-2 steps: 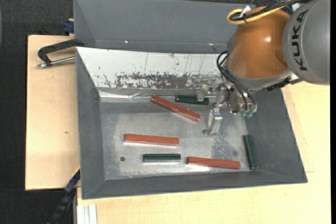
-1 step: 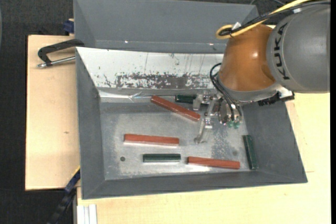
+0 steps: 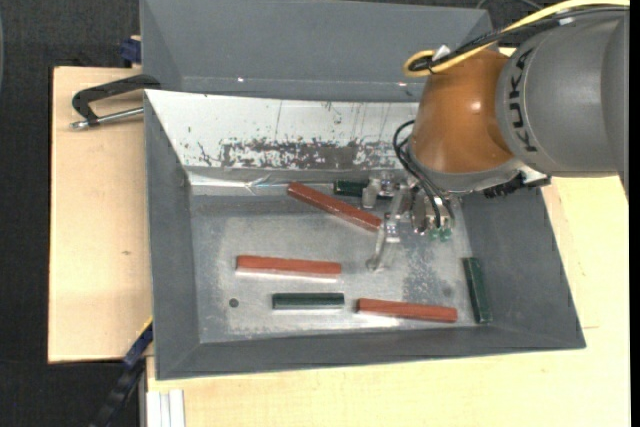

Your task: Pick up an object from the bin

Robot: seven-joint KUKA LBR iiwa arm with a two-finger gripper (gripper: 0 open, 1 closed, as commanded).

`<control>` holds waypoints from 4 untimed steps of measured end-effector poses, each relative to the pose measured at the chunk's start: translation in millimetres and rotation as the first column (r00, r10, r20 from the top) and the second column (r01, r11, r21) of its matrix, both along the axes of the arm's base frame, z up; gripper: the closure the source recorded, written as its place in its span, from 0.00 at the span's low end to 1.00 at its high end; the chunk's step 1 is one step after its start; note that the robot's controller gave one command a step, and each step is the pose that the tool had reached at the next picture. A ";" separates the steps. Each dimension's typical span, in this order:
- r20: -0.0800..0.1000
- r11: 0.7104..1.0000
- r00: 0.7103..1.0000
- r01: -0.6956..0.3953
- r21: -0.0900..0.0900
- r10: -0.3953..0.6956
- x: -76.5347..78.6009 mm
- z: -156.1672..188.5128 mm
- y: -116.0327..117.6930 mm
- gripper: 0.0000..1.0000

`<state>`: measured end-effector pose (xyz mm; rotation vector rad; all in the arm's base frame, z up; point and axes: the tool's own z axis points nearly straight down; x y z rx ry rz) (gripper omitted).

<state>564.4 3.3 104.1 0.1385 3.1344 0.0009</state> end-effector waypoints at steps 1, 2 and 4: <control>0.002 0.994 0.994 -0.108 0.000 0.108 10.1 -16.0 -11.2 0.00; 0.001 0.974 0.974 0.227 0.002 -0.227 22.6 -33.1 29.5 1.00; 0.006 0.976 0.976 0.216 0.003 -0.216 21.8 127.8 33.3 1.00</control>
Offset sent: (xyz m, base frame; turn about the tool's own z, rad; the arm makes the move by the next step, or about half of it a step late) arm 0.0213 0.0283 -0.0341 0.2316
